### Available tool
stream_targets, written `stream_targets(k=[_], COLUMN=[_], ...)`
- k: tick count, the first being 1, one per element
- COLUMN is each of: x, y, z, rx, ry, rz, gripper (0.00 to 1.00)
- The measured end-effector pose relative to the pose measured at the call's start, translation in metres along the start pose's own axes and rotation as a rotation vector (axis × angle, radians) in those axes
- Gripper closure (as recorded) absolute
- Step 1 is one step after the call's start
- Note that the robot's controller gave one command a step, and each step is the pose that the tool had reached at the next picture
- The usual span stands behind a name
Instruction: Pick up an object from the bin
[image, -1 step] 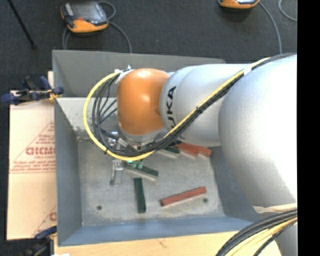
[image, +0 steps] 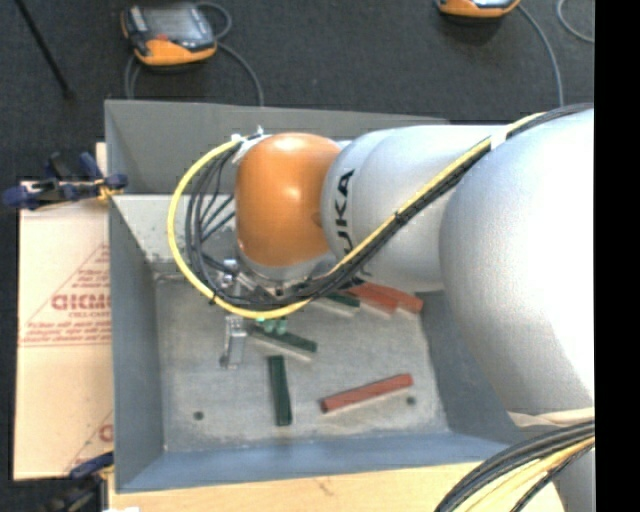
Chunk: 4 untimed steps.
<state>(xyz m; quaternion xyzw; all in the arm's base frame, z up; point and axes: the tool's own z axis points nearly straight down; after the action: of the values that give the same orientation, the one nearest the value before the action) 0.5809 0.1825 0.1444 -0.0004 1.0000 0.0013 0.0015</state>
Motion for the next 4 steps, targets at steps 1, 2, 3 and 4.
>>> stream_targets(k=[1, 2, 3, 4], x=[-0.021, -0.035, -0.025, -0.064], y=[-0.037, -0.058, -0.078, -0.118], z=[0.002, 0.047, 0.073, 0.071], rx=[0.001, 0.004, 0.001, 0.0], ry=[-0.001, -0.009, 0.0, -0.002], rz=[-0.064, -0.231, -0.274, -0.323], gripper=[0.0, 0.0, 0.0, 1.0])
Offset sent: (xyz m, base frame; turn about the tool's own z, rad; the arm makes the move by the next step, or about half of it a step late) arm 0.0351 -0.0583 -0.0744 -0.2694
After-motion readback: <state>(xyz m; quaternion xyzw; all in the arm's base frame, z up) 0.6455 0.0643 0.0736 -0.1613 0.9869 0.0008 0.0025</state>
